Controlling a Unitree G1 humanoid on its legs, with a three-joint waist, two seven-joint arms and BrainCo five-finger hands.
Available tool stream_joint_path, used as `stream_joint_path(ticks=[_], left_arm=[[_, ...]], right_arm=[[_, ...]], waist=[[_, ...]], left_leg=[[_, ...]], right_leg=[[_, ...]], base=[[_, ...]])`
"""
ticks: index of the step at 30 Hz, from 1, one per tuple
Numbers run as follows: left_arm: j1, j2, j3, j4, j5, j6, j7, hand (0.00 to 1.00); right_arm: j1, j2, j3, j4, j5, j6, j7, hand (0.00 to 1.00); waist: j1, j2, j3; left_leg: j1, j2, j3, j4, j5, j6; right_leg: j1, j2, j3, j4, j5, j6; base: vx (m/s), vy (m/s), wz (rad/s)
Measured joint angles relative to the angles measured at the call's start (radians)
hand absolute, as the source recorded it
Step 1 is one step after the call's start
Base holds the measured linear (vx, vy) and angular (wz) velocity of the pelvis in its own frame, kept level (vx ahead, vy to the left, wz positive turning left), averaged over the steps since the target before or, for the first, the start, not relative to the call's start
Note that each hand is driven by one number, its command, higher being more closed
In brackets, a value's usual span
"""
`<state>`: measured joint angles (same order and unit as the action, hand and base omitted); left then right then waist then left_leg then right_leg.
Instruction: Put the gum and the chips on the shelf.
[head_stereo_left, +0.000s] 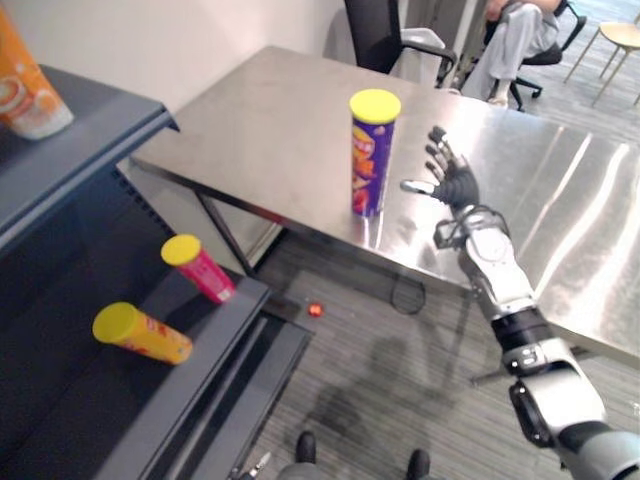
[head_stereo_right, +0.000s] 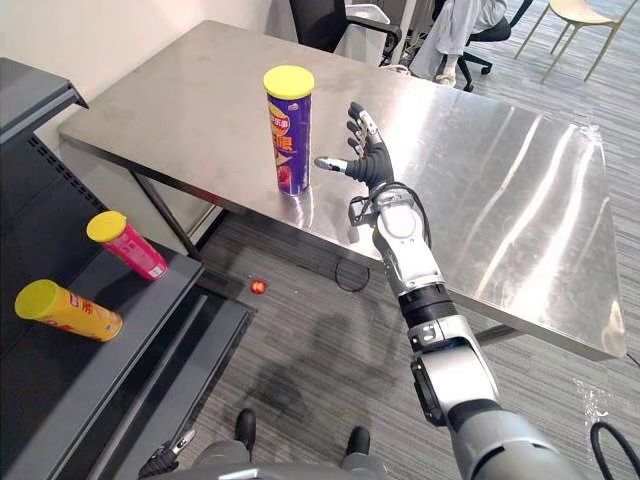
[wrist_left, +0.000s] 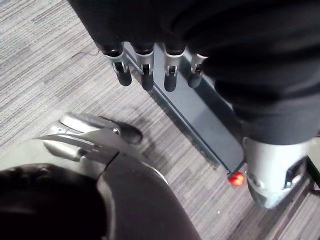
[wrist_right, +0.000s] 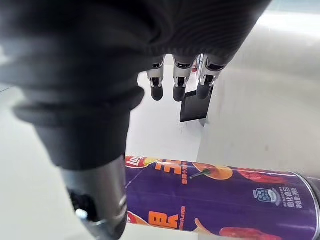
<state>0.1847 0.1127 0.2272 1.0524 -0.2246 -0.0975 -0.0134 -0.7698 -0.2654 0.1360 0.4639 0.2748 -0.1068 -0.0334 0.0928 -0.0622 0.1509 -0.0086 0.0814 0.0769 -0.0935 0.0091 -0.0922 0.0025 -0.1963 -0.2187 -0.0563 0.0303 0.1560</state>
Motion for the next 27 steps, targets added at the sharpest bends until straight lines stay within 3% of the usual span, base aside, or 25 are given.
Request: stream_joint_path(ticks=[16,21,27], left_arm=[[-0.001,-0.001,0.015,-0.02,-0.01,0.0,0.008,0.0],[-0.011,-0.003,0.015,-0.028,-0.01,0.0,0.009,0.0],[-0.022,-0.001,0.015,-0.03,-0.01,-0.001,0.01,0.0]], right_arm=[[-0.174,-0.003,0.03,0.052,0.0,0.013,-0.002,0.0],[-0.195,-0.002,0.03,0.065,0.0,0.013,-0.004,0.0],[-0.259,-0.003,0.027,0.105,-0.001,0.013,-0.011,0.0]], waist=[[0.005,-0.007,0.019],[0.037,-0.009,0.02],[0.05,-0.02,0.026]], left_leg=[[-0.03,0.003,-0.03,0.005,0.005,-0.002],[-0.044,0.003,-0.047,0.009,0.005,-0.002],[-0.064,0.003,-0.065,0.012,0.009,-0.003]], right_leg=[[-0.001,0.002,-0.022,-0.01,0.0,0.0],[-0.005,0.003,-0.031,-0.01,0.0,0.0],[-0.011,0.003,-0.051,-0.01,0.0,0.0]], base=[[0.0,-0.006,0.05],[0.0,-0.006,0.09],[0.0,-0.006,0.11]])
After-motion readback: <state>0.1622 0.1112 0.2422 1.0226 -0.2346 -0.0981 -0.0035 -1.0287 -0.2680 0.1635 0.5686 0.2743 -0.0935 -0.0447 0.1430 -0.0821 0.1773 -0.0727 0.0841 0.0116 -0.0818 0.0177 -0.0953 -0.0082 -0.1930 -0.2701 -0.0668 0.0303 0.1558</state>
